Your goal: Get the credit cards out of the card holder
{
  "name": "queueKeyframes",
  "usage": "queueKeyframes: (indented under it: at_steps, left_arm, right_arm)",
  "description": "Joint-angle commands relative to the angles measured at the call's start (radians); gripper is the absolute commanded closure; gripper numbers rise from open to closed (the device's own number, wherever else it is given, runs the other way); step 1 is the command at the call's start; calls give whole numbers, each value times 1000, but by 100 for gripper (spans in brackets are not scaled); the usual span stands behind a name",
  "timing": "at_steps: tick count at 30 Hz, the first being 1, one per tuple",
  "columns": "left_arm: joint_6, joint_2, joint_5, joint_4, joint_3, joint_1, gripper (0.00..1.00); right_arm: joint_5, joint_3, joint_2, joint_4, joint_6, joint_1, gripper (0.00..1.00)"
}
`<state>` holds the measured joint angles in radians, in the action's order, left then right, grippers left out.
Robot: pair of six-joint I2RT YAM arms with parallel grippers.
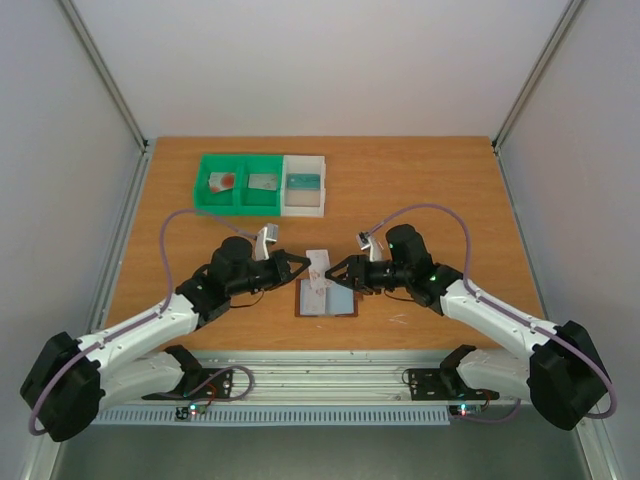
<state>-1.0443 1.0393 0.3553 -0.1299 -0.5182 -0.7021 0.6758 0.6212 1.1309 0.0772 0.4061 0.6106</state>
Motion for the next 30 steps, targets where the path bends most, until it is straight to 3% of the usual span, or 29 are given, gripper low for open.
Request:
queueKeyframes:
  at_steps: [1, 7, 9, 14, 17, 25, 30]
  left_arm:
    - [-78, -22, 42, -222, 37, -3, 100]
    - [-126, -26, 39, -321, 85, -4, 100]
    - [-137, -24, 40, -338, 93, -3, 100]
    - [-147, -16, 37, -385, 120, -3, 99]
    - [-155, -15, 43, -414, 136, -3, 99]
    - [-119, -116, 78, -350, 201, -2, 75]
    - [-8, -260, 160, -164, 180, -1, 59]
  right_arm:
    - [98, -38, 8, -155, 117, -15, 48]
    - [123, -48, 14, -201, 139, -16, 50]
    - [133, -52, 15, -226, 132, -15, 57]
    - [149, -51, 25, -221, 99, -19, 86]
    - [178, -44, 7, -201, 52, -27, 94]
    - [269, 9, -98, 18, -158, -40, 99]
    - [358, 53, -101, 134, -267, -40, 99]
